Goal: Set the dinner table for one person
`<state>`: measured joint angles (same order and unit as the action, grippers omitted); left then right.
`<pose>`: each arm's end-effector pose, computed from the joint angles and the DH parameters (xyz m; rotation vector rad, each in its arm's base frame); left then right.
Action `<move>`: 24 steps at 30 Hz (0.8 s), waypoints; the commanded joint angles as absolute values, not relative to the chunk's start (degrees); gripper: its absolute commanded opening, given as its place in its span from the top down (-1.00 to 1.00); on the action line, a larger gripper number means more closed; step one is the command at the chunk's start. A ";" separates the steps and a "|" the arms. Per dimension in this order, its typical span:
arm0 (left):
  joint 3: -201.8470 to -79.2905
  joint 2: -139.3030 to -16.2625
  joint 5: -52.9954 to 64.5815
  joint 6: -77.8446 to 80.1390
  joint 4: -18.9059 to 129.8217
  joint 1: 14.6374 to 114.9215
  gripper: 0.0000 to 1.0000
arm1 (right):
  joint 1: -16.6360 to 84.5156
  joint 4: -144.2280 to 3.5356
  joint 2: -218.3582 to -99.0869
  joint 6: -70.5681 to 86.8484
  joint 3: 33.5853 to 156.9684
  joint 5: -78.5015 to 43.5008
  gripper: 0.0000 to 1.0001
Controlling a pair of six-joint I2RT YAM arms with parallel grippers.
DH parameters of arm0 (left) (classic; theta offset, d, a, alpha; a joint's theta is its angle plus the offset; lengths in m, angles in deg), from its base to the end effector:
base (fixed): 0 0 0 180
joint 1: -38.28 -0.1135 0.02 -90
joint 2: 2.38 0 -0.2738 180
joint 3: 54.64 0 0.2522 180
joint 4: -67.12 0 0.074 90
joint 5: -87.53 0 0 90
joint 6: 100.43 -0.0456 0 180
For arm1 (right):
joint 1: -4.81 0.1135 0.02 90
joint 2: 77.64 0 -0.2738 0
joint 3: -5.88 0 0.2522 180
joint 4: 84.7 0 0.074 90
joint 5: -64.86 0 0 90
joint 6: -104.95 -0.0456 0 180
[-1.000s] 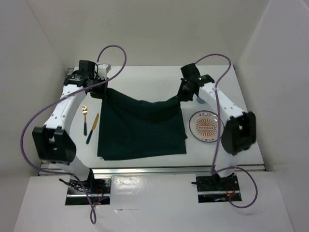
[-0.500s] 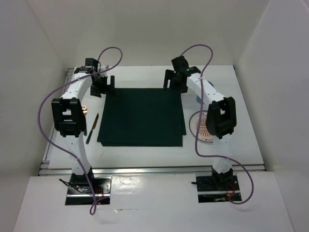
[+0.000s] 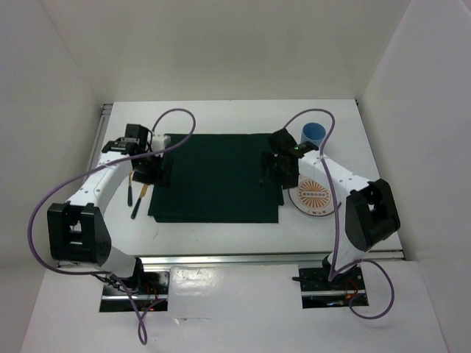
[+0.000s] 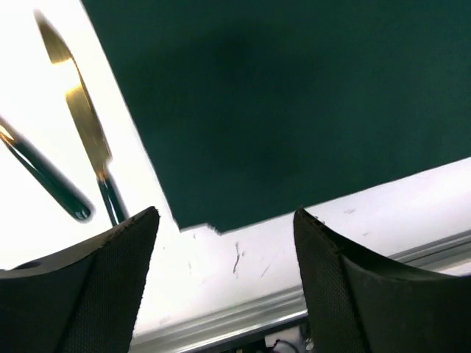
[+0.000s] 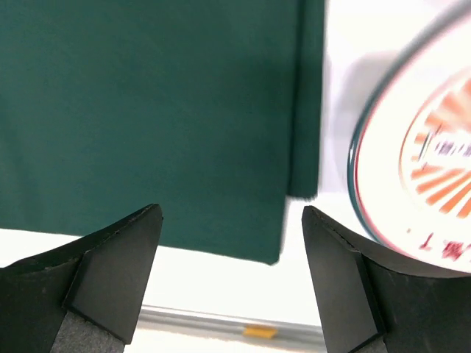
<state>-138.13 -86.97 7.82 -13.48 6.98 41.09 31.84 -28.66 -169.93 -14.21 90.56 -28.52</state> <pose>0.3028 -0.0230 0.2770 0.1951 2.6236 -0.2354 0.2987 0.1494 0.2466 0.0688 2.6988 0.2273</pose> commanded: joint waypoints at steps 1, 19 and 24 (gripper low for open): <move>-132.04 -87.19 1.69 -13.61 7.37 40.92 -0.62 | 32.23 -30.07 -166.95 -17.82 85.06 -26.20 -0.68; -133.09 -107.58 7.02 -6.30 6.24 35.30 -0.78 | 32.76 -37.62 -163.16 -22.93 68.69 -20.40 -0.60; -129.84 -108.36 10.09 -6.91 6.42 33.01 -0.78 | 32.76 -40.36 -165.35 -22.93 67.81 -18.20 -0.58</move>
